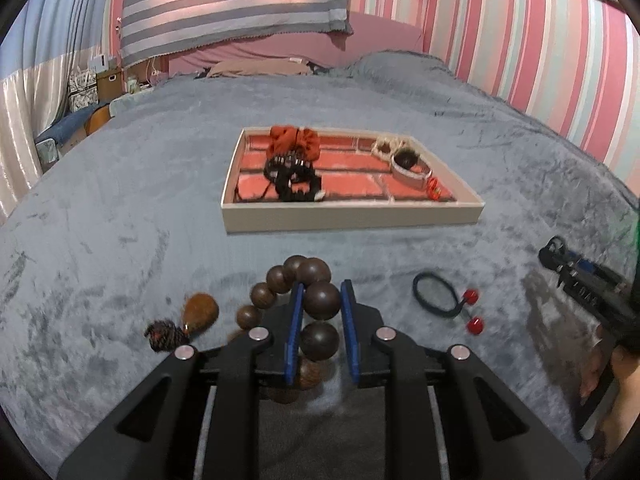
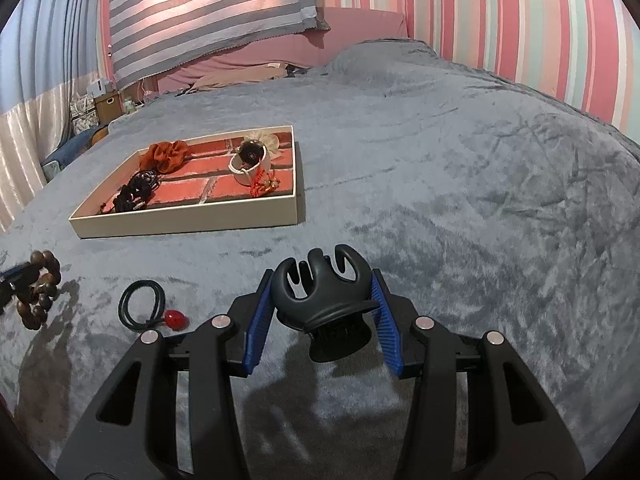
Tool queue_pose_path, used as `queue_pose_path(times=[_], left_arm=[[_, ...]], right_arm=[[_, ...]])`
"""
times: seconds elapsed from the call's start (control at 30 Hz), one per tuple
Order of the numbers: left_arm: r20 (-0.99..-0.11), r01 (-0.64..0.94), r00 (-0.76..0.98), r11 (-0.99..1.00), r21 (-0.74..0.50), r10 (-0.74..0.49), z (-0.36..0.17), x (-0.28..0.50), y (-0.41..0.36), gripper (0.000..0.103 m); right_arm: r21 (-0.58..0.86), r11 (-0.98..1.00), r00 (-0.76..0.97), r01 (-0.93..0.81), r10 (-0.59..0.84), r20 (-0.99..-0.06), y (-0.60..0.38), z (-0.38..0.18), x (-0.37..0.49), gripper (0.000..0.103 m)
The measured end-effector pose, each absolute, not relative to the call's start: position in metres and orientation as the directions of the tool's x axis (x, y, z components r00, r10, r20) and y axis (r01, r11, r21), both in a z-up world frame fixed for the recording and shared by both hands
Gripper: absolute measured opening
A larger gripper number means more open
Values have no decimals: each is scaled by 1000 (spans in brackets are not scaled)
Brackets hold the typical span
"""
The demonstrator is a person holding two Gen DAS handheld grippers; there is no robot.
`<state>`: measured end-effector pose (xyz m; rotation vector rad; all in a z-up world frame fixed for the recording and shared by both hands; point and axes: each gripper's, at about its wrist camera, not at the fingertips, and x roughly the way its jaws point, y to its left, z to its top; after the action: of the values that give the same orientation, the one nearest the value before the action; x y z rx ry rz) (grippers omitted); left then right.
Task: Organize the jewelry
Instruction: 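Carry the claw clip and bead bracelet into the tray and open both tools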
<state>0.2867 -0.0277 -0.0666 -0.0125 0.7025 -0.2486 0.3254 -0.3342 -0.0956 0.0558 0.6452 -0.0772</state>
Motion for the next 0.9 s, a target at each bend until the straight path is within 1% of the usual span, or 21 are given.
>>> queue_pose_path(times=[0.23, 0.5, 0.7, 0.9], left_arm=[[-599, 247, 756, 963, -110, -263, -38, 296, -35, 19], [-579, 263, 768, 959, -104, -273, -21, 320, -46, 19], [-563, 263, 781, 960, -98, -271, -6, 350, -46, 19], [-571, 262, 771, 958, -116, -280, 4, 393, -51, 19]], right_arm=[[25, 996, 803, 88, -57, -593, -331, -82, 335, 47], [46, 996, 814, 80, -38, -580, -327, -60, 360, 47], [34, 998, 818, 58, -28, -575, -316, -44, 393, 47], [43, 999, 810, 34, -3, -586, -299, -40, 433, 47]])
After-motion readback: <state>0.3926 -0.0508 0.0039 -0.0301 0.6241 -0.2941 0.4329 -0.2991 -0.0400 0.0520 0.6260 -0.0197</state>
